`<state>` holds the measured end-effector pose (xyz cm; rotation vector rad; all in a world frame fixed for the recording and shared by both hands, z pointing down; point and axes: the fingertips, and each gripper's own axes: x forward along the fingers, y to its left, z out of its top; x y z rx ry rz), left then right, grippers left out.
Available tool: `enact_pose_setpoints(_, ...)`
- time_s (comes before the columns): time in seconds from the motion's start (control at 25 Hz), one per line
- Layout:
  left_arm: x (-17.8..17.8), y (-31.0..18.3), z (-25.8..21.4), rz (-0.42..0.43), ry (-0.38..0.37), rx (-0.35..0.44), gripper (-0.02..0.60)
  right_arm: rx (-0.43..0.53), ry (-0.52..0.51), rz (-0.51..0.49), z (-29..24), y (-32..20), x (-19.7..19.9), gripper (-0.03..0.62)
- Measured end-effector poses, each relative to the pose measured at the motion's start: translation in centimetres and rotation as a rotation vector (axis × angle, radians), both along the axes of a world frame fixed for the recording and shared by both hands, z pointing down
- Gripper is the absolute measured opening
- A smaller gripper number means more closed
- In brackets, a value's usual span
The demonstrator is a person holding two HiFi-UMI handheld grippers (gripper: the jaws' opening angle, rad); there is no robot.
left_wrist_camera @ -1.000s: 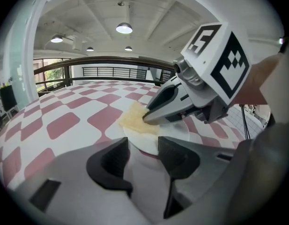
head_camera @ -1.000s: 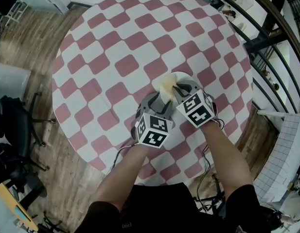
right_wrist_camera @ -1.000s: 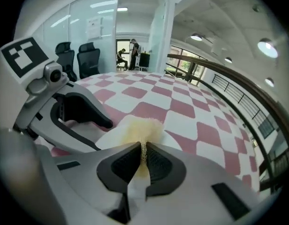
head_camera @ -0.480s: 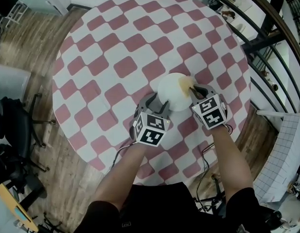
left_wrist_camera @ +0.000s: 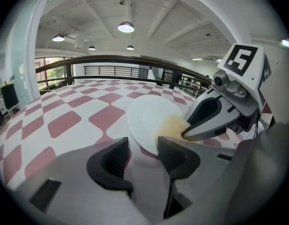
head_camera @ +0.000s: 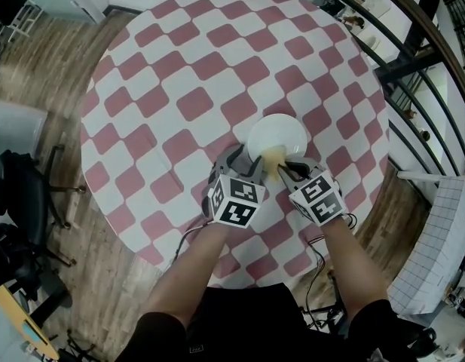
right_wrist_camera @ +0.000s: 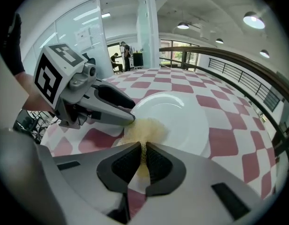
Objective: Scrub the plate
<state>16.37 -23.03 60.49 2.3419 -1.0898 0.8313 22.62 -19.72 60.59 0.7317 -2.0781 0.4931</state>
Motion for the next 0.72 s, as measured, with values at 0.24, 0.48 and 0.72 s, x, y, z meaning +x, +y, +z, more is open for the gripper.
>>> enact_pose_setpoints(0.24, 0.0, 0.0, 0.1, 0.000, 0.000, -0.002, 0.199, 0.008, -0.004, 0.037, -0.2, -1.1, 0.9, 0.038)
enact_pose_setpoints(0.48, -0.2, -0.3, 0.0, -0.027, 0.026, -0.022, 0.210, 0.027, 0.051, 0.104, -0.7, -1.5, 4.9, 0.038)
enact_pose_setpoints(0.72, -0.2, -0.2, 0.1, -0.026, 0.002, -0.006, 0.210, 0.115, 0.061, 0.383, -2.9, -3.5, 12.7, 0.038)
